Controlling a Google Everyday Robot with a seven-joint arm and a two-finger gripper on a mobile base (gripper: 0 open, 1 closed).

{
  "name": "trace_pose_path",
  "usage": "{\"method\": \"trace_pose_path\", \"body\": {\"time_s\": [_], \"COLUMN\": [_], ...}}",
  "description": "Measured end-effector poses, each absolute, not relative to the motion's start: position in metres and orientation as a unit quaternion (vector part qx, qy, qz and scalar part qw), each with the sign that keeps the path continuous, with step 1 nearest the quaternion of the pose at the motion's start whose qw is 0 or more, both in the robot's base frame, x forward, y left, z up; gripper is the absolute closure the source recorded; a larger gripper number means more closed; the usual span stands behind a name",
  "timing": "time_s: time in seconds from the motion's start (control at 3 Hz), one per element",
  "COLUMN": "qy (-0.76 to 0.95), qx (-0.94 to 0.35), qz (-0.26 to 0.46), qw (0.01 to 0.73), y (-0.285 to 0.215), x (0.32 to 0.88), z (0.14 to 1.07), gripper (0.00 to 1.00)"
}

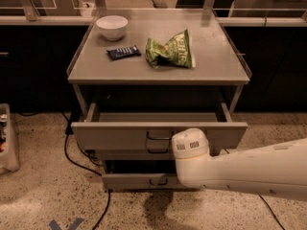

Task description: Close top drawer

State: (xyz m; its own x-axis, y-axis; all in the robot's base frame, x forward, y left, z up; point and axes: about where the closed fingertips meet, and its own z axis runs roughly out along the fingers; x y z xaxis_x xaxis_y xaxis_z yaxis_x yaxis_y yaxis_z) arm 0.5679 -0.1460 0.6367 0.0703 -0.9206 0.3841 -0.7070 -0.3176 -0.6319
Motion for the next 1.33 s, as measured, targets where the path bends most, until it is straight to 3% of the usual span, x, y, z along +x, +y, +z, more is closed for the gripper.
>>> {"method": "trace_pose_path", "body": {"time_s": [0.67,1.33], "qy": [0.564,0.513], "qx": [-0.692,-0.687], "qz": [-0.424,-0.494], "qw": [0.154,0.144], "y": [-0.144,-0.135], "x": [0.575,0.617], "z": [0.636,0.630], "gripper": [1.00,1.00]}}
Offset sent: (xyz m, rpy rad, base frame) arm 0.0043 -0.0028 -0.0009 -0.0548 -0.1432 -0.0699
